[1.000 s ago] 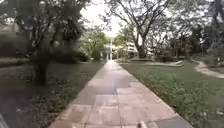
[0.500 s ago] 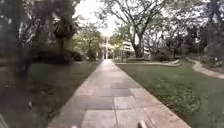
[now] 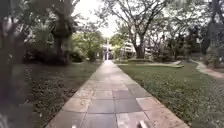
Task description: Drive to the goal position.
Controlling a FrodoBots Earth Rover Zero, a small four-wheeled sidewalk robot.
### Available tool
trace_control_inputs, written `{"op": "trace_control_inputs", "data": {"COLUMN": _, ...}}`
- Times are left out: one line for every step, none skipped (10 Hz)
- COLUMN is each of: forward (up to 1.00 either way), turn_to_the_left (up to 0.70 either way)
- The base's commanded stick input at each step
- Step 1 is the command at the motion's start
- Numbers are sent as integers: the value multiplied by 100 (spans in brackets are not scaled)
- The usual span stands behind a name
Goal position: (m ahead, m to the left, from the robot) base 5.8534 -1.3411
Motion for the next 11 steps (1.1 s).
{"op": "trace_control_inputs", "data": {"forward": 100, "turn_to_the_left": 0}}
{"op": "trace_control_inputs", "data": {"forward": 100, "turn_to_the_left": 0}}
{"op": "trace_control_inputs", "data": {"forward": 100, "turn_to_the_left": 0}}
{"op": "trace_control_inputs", "data": {"forward": 100, "turn_to_the_left": -1}}
{"op": "trace_control_inputs", "data": {"forward": 100, "turn_to_the_left": -6}}
{"op": "trace_control_inputs", "data": {"forward": 100, "turn_to_the_left": -30}}
{"op": "trace_control_inputs", "data": {"forward": 100, "turn_to_the_left": 0}}
{"op": "trace_control_inputs", "data": {"forward": 100, "turn_to_the_left": 0}}
{"op": "trace_control_inputs", "data": {"forward": 100, "turn_to_the_left": 0}}
{"op": "trace_control_inputs", "data": {"forward": 100, "turn_to_the_left": 0}}
{"op": "trace_control_inputs", "data": {"forward": 100, "turn_to_the_left": 0}}
